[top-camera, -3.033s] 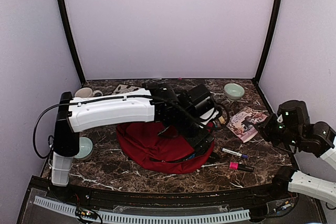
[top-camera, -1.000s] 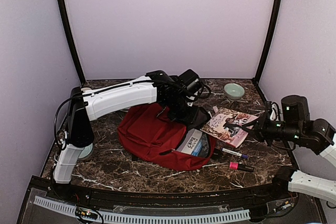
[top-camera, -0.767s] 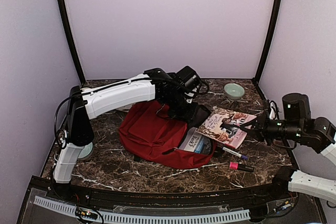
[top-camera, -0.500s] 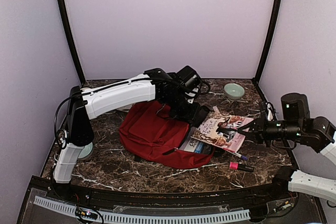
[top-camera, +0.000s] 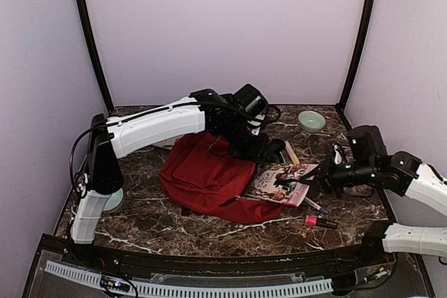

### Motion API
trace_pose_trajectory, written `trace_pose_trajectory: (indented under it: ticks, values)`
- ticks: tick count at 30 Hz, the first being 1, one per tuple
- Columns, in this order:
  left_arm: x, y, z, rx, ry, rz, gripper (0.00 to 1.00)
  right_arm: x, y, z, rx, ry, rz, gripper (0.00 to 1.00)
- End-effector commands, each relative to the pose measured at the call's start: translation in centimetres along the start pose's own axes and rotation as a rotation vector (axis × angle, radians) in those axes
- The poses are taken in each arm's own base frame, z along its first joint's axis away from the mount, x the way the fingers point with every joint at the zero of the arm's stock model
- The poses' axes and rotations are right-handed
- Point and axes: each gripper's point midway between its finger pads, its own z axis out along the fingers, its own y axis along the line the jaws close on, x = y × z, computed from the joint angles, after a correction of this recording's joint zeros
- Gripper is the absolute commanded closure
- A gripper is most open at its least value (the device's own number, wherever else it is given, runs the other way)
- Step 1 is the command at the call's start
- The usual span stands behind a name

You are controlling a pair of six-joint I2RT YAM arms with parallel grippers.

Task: Pack the student bag
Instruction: Place the book in the largest pocket of the bag.

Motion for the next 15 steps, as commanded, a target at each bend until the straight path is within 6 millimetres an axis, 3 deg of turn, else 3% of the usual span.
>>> trace_pose_trajectory:
  ticks: [1, 15]
  values:
    - [-2.2, -3.0, -5.9, 0.112, -0.119, 0.022, 1.0, -1.1, 1.9, 0.8, -0.057, -0.02, -0.046, 1.0]
    - [-1.1, -3.4, -7.4, 0.139, -0.125, 0.035, 1.0, -1.8, -0.2, 4.8, -0.002, -0.003, 0.002, 1.0]
